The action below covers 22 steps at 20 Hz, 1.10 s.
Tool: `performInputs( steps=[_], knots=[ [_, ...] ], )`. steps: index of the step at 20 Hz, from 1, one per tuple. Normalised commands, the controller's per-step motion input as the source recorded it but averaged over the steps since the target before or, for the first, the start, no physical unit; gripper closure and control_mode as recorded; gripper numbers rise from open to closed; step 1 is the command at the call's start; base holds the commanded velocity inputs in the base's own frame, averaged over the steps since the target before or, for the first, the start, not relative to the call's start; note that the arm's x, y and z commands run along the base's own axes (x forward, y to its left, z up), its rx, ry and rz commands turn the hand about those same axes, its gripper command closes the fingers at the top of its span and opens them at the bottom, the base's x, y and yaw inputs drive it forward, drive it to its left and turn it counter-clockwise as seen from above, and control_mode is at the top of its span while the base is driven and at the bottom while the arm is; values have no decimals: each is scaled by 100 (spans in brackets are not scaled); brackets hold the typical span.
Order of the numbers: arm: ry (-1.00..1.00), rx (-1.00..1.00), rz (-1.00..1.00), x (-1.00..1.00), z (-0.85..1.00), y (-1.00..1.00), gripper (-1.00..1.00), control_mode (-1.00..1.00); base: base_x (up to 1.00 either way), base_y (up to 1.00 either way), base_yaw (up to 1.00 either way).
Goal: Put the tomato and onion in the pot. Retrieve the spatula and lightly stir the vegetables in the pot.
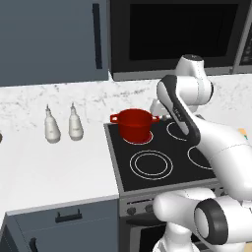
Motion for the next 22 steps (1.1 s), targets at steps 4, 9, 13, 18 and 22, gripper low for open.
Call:
performInputs(
  steps=[4,9,13,18,22],
  knots=[
    [0,0,0,0,0,0,-100,100,0,0,0],
    [0,0,0,0,0,0,-100,100,0,-36,0],
    [0,0,0,0,0,0,-100,100,2,-88,0],
    [0,0,0,0,0,0,-100,100,15,-82,0],
    [0,0,0,0,0,0,-100,100,28,-68,0]
  ],
)
